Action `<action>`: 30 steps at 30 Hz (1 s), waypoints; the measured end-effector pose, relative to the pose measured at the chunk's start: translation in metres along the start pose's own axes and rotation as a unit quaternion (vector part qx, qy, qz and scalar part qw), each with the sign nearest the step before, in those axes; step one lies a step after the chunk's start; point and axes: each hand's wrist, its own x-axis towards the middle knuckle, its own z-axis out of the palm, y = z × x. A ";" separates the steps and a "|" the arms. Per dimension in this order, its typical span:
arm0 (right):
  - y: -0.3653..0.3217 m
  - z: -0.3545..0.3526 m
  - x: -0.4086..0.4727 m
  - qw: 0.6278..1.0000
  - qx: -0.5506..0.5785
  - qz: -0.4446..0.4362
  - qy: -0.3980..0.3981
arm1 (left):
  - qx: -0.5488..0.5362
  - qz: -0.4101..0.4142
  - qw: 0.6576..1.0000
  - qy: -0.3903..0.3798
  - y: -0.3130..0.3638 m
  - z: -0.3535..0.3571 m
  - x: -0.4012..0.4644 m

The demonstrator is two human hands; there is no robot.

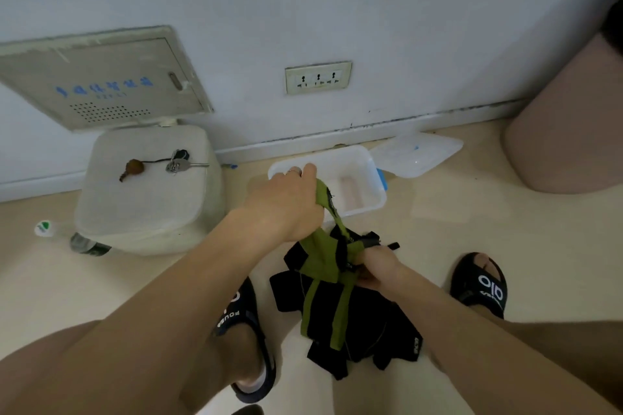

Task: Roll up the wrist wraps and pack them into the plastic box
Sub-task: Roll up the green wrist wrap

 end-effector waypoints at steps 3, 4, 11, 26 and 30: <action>-0.019 -0.015 -0.022 1.000 0.016 -0.013 -0.018 | -0.047 -0.001 0.999 0.024 0.001 -0.008 -0.003; -0.026 -0.020 -0.029 0.999 0.006 -0.028 -0.017 | -0.080 -0.003 0.996 0.028 0.002 -0.011 -0.004; -0.097 -0.057 -0.092 0.985 -0.059 -0.156 -0.038 | -0.249 -0.025 0.967 0.058 0.009 -0.027 -0.017; -0.169 -0.068 -0.151 0.957 0.038 -0.286 -0.013 | -0.570 -0.090 0.812 0.089 0.020 -0.044 0.007; -0.192 -0.075 -0.154 0.940 0.063 -0.333 0.026 | -0.654 -0.125 0.730 0.151 0.014 -0.042 0.021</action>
